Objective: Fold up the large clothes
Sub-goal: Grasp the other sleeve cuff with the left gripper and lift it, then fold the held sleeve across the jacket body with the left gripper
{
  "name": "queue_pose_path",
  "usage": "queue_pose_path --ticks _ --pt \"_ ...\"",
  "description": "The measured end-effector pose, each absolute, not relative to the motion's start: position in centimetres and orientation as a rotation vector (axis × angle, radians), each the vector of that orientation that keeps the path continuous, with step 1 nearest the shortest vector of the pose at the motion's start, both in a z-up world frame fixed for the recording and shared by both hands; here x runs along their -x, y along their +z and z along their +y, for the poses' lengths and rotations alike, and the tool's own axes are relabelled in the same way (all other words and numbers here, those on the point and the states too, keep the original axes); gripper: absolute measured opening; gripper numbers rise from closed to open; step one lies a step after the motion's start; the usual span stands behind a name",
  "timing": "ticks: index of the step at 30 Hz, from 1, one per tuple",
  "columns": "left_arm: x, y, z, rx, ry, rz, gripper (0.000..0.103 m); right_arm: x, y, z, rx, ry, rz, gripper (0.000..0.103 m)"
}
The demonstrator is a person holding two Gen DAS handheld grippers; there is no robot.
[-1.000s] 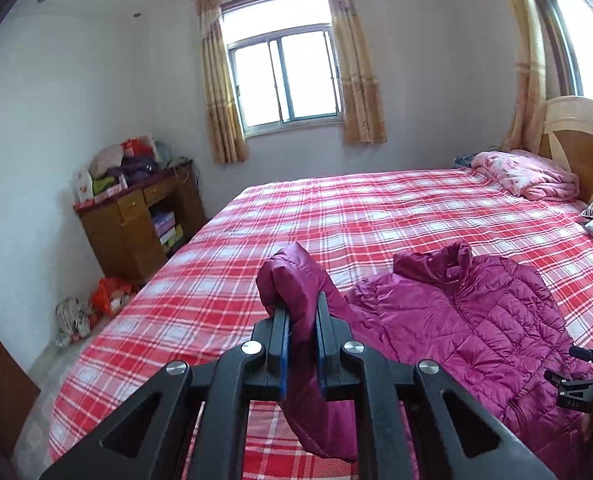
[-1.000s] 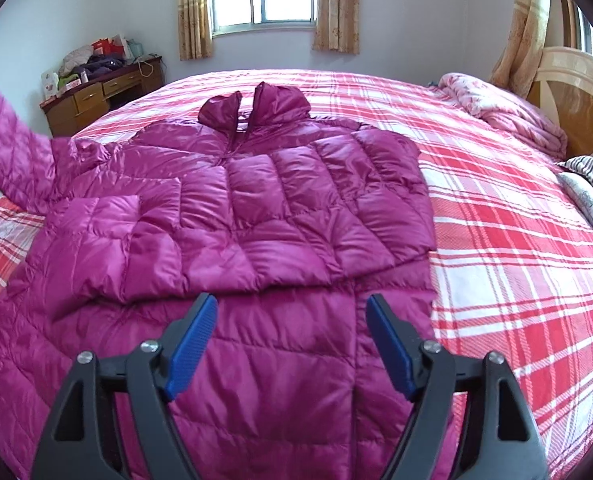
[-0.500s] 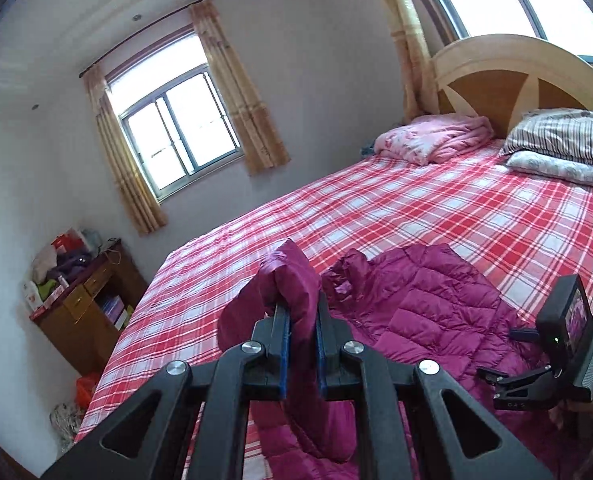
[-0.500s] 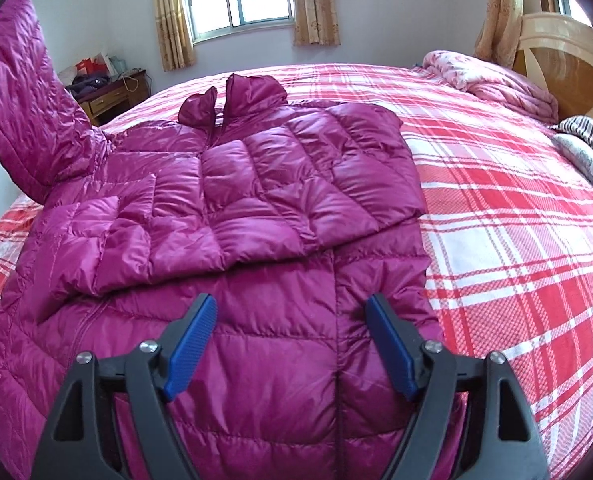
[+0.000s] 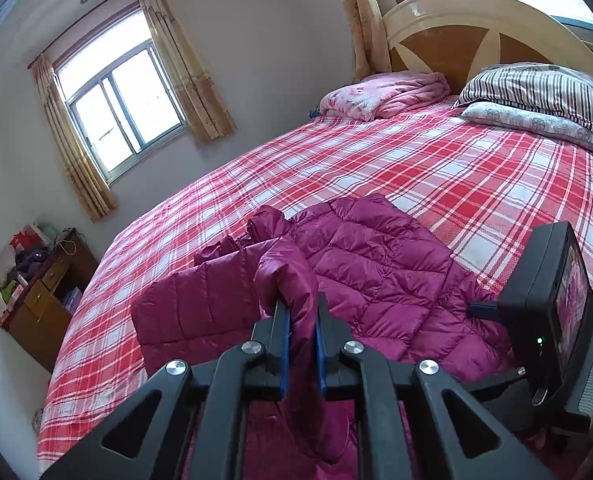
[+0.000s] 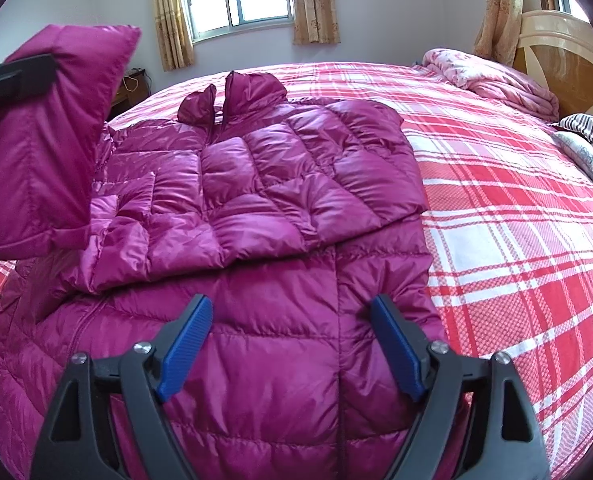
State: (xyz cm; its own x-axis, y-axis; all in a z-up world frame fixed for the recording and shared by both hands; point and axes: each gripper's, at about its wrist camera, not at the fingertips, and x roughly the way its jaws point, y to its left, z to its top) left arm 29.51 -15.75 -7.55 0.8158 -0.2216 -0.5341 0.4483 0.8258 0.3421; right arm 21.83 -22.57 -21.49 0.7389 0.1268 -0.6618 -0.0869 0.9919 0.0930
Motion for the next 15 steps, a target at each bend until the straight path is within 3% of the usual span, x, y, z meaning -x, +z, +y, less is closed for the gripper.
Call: queue_pose_path --ticks 9,11,13,15 --pt "-31.3 -8.7 -16.0 -0.375 -0.398 0.574 0.02 -21.8 -21.6 -22.4 -0.046 0.11 0.727 0.085" --pt "-31.0 -8.3 -15.6 -0.348 -0.401 0.558 0.034 -21.8 -21.6 -22.3 -0.042 0.111 0.728 0.087" --pt "-30.4 -7.5 -15.1 -0.326 -0.392 0.509 0.08 -21.8 -21.6 -22.3 -0.039 0.112 0.73 0.088" --pt "-29.7 -6.7 -14.5 -0.308 -0.377 0.44 0.09 -21.8 -21.6 -22.3 -0.039 0.114 0.73 0.089"
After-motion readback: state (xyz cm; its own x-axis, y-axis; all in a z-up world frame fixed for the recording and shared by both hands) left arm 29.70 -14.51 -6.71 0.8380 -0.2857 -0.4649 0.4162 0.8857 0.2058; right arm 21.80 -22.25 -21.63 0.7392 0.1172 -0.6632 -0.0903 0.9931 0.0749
